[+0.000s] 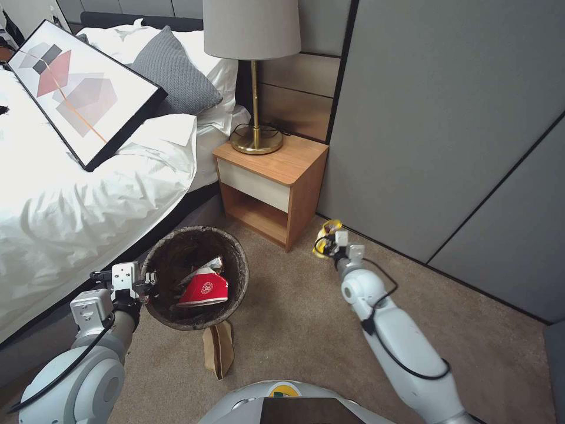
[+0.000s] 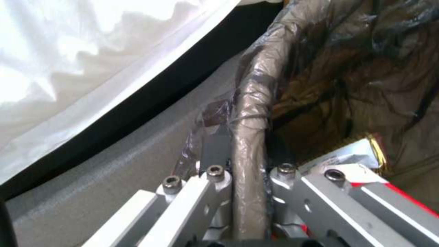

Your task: Pick up the trash bin, then pick up the garbage from the floor and place it into the trash bin.

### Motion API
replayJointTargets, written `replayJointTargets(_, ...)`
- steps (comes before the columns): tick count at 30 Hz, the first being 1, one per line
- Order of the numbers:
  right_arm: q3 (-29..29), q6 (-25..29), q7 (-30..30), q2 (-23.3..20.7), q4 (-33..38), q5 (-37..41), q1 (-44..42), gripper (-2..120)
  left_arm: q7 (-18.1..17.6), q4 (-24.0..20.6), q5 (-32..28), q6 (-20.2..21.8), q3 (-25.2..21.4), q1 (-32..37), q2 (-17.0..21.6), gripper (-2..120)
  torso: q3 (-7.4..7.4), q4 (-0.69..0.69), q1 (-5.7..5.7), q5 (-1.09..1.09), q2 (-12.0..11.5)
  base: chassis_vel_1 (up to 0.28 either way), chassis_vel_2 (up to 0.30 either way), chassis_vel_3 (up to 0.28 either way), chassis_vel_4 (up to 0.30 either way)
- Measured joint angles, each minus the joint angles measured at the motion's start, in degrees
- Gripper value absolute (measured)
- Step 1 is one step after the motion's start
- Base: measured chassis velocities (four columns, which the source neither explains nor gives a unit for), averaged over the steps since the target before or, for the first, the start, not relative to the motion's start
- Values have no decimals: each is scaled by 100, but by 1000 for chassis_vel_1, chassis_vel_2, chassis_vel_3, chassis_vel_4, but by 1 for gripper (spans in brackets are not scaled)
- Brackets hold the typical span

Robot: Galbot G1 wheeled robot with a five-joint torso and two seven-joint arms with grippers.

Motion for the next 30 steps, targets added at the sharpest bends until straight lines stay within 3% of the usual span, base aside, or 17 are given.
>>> replayJointTargets(2, 201, -211, 81, -386, 996, 299, -330, 0, 0, 0, 1, 1, 21, -20, 9, 3, 0, -1, 0, 2, 0, 0, 0, 0, 0)
replayJointTargets(3, 201, -211, 81, -386, 996, 299, -330, 0, 0, 0, 1, 1, 21, -20, 9, 3, 0, -1, 0, 2, 0, 0, 0, 0, 0)
replayJointTargets(5, 309, -341, 250, -605, 1759, 516, -571, 0, 2, 0, 12, 2, 54, -40, -3, 3, 0, -3, 0, 4, 0, 0, 0, 0, 0)
replayJointTargets(13, 369, -567, 341, -1091, 3176, 1435, -634, 0, 3, 0, 36, 9, 80, -47, 7, 3, 0, 0, 0, 1, 0, 0, 0, 0, 0)
replayJointTargets(18, 239, -482, -5, -1324, 3486, 1685, -450, 0, 3, 0, 38, 14, 83, -37, 23, 3, 0, -1, 0, 1, 0, 0, 0, 0, 0)
replayJointTargets(30, -947, -653, -622, -1663, 3548, 1909, 710, 0, 19, 0, 98, 46, 110, 29, 67, 3, 1, 0, 0, 1, 0, 0, 0, 0, 0)
